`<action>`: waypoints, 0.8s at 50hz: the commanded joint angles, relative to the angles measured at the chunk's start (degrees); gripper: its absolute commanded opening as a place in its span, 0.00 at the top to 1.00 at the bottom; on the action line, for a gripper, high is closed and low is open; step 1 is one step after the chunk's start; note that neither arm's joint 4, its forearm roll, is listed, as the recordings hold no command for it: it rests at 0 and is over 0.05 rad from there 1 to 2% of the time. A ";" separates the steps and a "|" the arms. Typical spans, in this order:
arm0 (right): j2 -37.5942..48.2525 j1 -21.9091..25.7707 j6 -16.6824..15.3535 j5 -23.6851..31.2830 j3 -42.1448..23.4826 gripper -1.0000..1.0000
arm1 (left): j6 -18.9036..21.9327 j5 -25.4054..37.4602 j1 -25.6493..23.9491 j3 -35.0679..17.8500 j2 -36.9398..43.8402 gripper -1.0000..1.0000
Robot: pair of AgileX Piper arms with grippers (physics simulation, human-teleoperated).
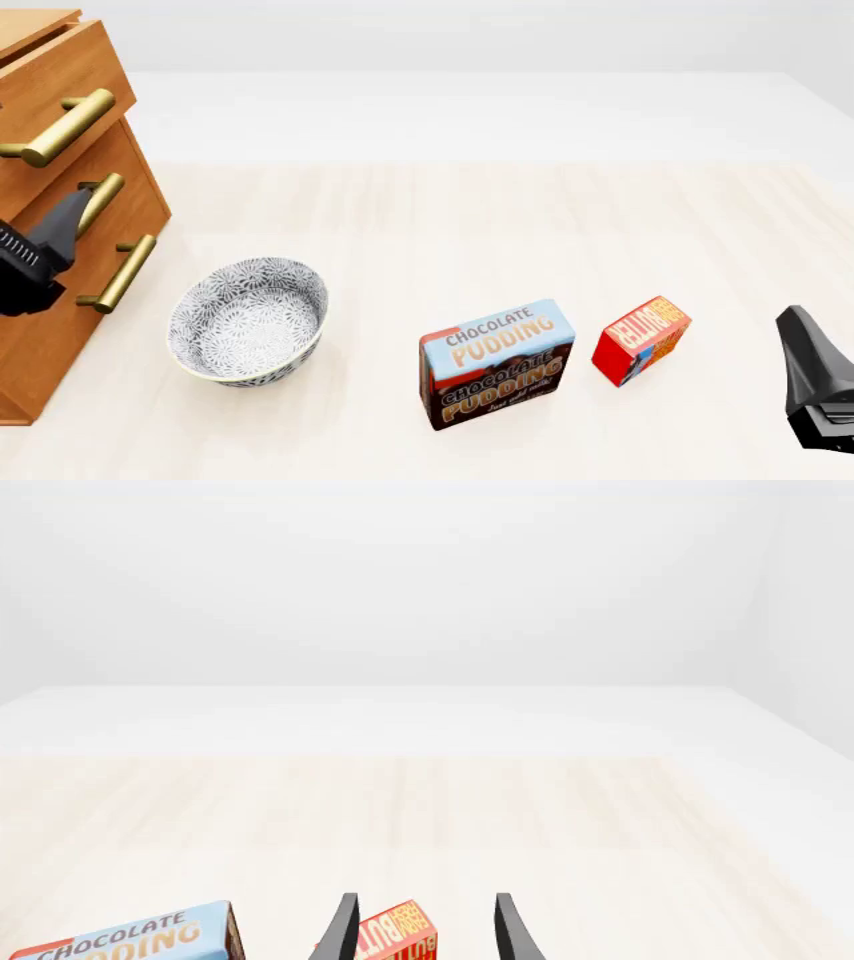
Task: Put the butter at the back in the top drawer of the cabinet and close it.
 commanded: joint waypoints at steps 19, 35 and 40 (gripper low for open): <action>0.00 0.00 0.00 0.00 0.00 0.00 | 0.41 -3.21 2.30 0.19 3.70 0.00; 0.00 0.00 0.00 0.00 0.00 0.00 | 0.58 -5.17 3.51 0.02 6.10 0.00; 0.00 0.00 0.00 0.00 0.00 0.00 | 0.63 -6.29 3.91 0.01 7.38 0.00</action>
